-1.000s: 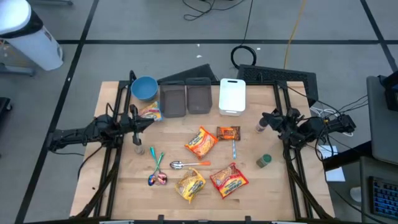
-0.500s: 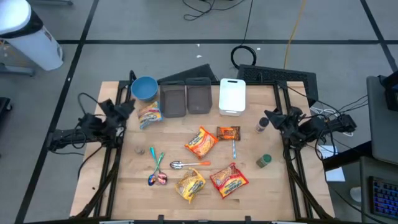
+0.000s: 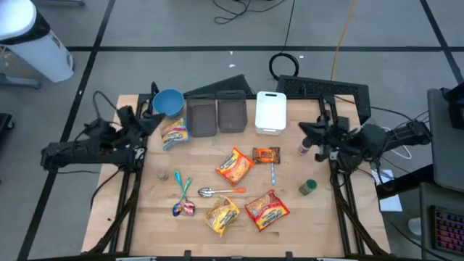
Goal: Pick & Place Food Item
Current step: Put the orange seasoning pack into the right black bin
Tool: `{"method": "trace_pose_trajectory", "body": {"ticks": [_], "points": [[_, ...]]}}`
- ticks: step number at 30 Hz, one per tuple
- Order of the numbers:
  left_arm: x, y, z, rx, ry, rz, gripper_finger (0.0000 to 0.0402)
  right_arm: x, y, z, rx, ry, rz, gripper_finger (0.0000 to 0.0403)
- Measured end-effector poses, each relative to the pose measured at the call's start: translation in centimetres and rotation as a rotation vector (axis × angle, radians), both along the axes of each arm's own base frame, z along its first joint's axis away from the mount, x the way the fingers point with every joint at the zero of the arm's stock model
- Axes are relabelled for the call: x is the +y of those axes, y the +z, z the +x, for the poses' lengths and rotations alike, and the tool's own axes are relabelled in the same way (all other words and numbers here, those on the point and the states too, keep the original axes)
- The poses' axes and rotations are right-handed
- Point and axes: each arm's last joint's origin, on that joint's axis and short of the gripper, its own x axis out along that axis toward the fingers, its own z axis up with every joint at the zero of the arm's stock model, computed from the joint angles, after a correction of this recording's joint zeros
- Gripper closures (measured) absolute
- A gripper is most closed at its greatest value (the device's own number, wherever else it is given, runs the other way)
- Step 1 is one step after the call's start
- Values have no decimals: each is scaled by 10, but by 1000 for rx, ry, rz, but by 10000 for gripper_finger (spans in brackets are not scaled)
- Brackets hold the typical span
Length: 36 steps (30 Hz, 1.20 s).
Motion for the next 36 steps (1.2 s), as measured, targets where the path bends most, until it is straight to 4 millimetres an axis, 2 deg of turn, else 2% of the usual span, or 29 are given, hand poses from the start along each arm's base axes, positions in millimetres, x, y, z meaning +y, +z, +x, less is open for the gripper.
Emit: {"method": "trace_pose_trajectory", "body": {"ticks": [4, 8, 11, 15, 20, 23, 28, 32, 36], "points": [[1, 26, 22, 169, -35, 41, 371, 3, 9, 29, 145, -10, 19, 399], [2, 48, 42, 325, -60, 107, 371, 2, 8, 56, 280, 37, 39, 399], [3, 57, 49, 494, -66, 131, 371, -1, 3, 71, 335, 121, 48, 399], [4, 64, 57, 608, -81, 111, 371, -2, 2, 84, 299, 258, 29, 399], [4, 66, 77, 529, -152, 101, 371, -2, 9, 95, 169, 266, 12, 399], [4, 68, 92, 465, -156, 91, 371, -3, 9, 98, 166, 253, -23, 399], [1, 58, 123, 443, -256, 19, 371, -12, -5, 95, 334, 219, -23, 399], [-3, 47, 145, 435, -351, -49, 371, -20, -5, 83, 383, 292, 22, 396], [-4, 48, 161, 335, -391, -64, 370, -26, -4, 66, 421, 356, 88, 366]]}}
